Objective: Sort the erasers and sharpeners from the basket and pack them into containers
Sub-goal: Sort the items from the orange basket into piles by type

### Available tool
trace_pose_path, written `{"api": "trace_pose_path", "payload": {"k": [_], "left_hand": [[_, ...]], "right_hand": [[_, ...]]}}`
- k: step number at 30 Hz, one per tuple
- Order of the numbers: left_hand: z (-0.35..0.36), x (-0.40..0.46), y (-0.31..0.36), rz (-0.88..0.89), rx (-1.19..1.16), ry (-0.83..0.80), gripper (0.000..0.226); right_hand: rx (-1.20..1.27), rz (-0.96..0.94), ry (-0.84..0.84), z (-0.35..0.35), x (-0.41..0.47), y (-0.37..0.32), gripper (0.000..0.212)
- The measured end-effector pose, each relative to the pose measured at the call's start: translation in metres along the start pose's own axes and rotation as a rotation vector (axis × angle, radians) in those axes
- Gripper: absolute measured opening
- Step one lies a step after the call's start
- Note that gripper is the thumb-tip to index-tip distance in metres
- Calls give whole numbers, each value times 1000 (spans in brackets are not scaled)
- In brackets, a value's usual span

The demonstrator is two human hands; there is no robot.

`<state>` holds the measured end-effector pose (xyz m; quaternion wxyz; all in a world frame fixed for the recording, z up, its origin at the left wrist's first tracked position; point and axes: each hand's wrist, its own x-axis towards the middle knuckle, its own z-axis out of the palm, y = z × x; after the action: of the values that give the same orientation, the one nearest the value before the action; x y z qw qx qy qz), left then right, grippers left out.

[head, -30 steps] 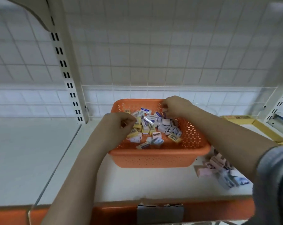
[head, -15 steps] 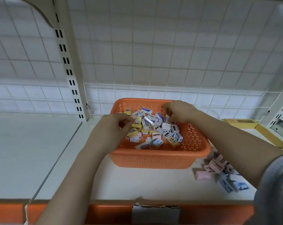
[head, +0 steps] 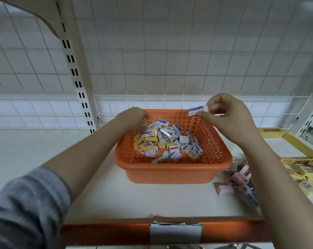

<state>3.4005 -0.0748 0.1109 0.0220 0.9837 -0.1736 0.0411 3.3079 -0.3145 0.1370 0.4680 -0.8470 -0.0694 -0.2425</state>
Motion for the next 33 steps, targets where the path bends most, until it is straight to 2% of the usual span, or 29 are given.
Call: {"api": "trace_pose_path", "payload": {"k": [4, 9, 13, 15, 18, 23, 26, 33], "left_hand": [[3, 18, 0, 61, 50, -138, 49], [10, 22, 1, 66, 9, -142, 37], [5, 16, 0, 72, -68, -65, 11], [-1, 9, 3, 91, -92, -13, 6], [-11, -3, 10, 109, -223, 112, 5], [-22, -33, 42, 132, -629, 241, 3], [-21, -48, 73, 148, -719, 316, 9], [-3, -63, 180, 217, -928, 331, 13]], "right_hand": [[99, 37, 72, -8, -27, -3, 22], [200, 123, 143, -5, -60, 1, 22], [223, 144, 158, 0, -75, 2, 20], [239, 143, 171, 3, -79, 1, 20], [277, 134, 227, 4, -84, -1, 23], [334, 131, 425, -10, -94, -2, 26], [306, 140, 487, -32, -102, 7, 27], [232, 154, 501, -95, -124, 48, 29]]}}
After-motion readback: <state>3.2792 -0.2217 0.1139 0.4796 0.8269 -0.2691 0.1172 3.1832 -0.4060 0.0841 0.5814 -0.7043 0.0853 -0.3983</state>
